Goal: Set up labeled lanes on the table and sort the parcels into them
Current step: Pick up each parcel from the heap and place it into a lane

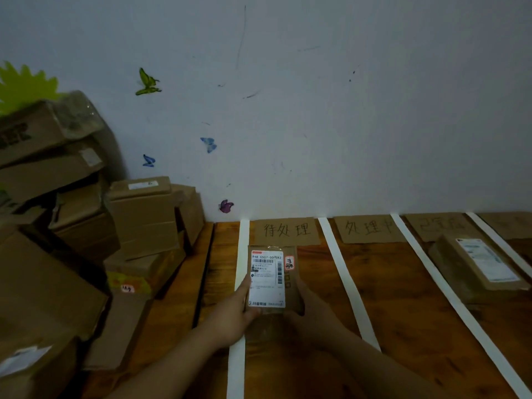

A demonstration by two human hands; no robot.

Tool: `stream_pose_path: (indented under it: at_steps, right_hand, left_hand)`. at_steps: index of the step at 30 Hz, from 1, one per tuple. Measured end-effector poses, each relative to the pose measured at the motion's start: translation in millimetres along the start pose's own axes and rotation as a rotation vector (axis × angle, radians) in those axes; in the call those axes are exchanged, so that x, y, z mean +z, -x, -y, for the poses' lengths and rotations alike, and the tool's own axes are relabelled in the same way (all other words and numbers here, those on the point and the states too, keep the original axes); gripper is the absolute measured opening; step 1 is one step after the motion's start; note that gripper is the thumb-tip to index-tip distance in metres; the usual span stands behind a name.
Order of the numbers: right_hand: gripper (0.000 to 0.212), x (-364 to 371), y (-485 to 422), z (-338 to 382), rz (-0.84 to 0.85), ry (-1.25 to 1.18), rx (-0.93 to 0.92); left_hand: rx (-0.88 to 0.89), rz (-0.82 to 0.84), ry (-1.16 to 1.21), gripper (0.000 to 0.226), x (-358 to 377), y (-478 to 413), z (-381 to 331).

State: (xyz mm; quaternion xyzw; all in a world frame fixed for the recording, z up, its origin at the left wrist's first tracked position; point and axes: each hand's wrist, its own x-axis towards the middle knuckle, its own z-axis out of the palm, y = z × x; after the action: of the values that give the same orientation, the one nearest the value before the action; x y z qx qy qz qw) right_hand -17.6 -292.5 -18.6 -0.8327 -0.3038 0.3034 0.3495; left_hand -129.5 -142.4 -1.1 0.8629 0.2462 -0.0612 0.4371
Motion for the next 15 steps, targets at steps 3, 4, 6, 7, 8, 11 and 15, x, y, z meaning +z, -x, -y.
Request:
stream_pose_path:
  at_steps: [3, 4, 6, 7, 8, 11, 15]
  right_hand:
    - [0.078, -6, -9, 0, 0.016, 0.013, -0.039]
    - [0.075, -8, -11, 0, 0.025, 0.019, -0.048]
    - [0.07, -9, -12, -1, 0.03, 0.035, -0.056]
    - [0.069, -9, -13, -1, 0.026, 0.054, -0.064]
    - [0.07, -11, -13, 0, 0.014, 0.094, -0.078]
    - [0.078, -18, -23, 11, -0.031, 0.27, -0.151]
    - [0.077, -23, -19, 71, -0.055, 0.279, -0.209]
  left_hand:
    - [-0.018, -0.008, -0.013, 0.076, 0, -7, -3]
    - [-0.027, -0.01, -0.016, 0.076, 0, -8, -4]
    - [-0.05, -0.004, -0.007, 0.076, 0, -10, -7]
    - [-0.072, 0.007, 0.014, 0.077, 0, -12, -7]
    - [-0.095, 0.011, 0.041, 0.078, -1, -12, -8]
    - [-0.154, -0.034, 0.103, 0.081, -17, 0, -9]
    - [-0.18, -0.18, 0.003, 0.078, -67, 35, 1]
